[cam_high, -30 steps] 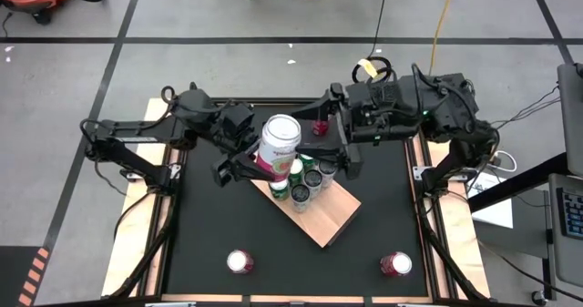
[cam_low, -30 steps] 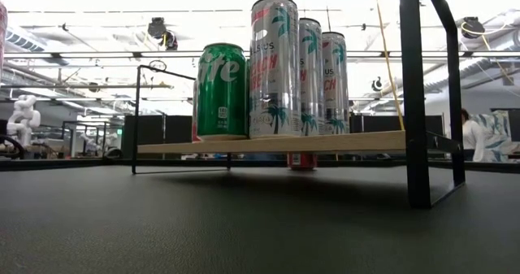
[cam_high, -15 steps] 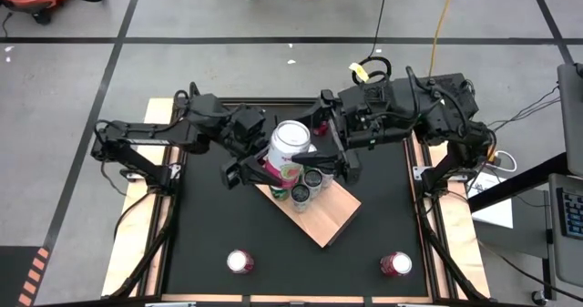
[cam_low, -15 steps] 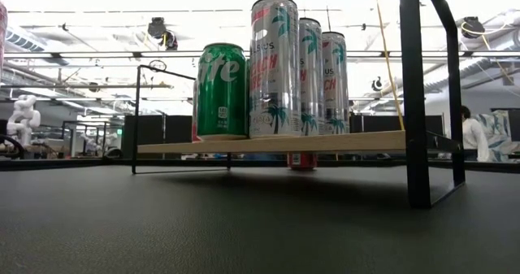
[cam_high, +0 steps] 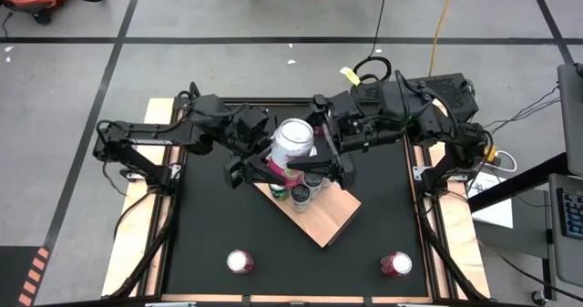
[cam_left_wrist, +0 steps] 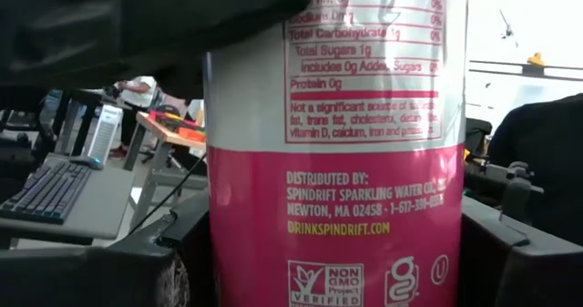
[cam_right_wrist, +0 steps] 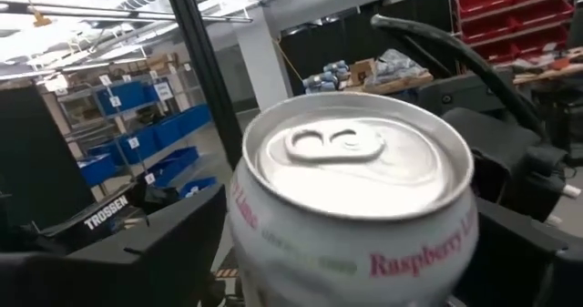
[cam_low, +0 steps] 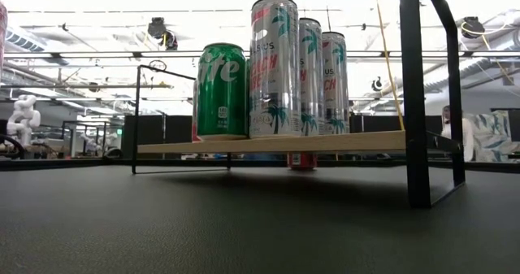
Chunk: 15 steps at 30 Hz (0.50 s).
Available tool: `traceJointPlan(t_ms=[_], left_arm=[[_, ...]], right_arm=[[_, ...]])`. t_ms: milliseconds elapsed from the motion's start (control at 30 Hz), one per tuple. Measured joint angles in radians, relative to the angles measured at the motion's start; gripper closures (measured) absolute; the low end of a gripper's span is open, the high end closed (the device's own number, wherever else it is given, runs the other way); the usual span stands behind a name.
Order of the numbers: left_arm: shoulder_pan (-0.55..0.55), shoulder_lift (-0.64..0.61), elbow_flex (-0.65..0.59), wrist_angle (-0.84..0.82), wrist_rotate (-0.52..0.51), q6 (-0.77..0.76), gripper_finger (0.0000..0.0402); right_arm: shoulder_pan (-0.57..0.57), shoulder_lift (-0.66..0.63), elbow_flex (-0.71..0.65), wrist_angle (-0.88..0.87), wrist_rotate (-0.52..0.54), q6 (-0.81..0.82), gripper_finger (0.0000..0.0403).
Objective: Place canned beverage on shelf
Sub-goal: Put the white and pink soda can aligned with the other white and pink soda cans
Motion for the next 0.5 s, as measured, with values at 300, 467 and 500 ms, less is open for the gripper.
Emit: traceJointPlan(t_ms=[300,467,500], left_arm=[[-0.001,0.000,0.000,-0.017,-0.019,0.000,0.0116],[-0.001,-0.001,0.000,-0.018,-0.045,-0.021,0.0086],[-0.002,-0.001,0.000,-0.018,-0.059,-0.039,0.0080]], right_arm=[[-0.001,0.000,0.000,-0.005,-0.007,-0.012,0.0115],[-0.002,-0.001,0.000,-0.009,-0.021,-0.012,0.0145],[-0.002,-0.001,0.000,-0.009,-0.021,-0.013,0.0145]])
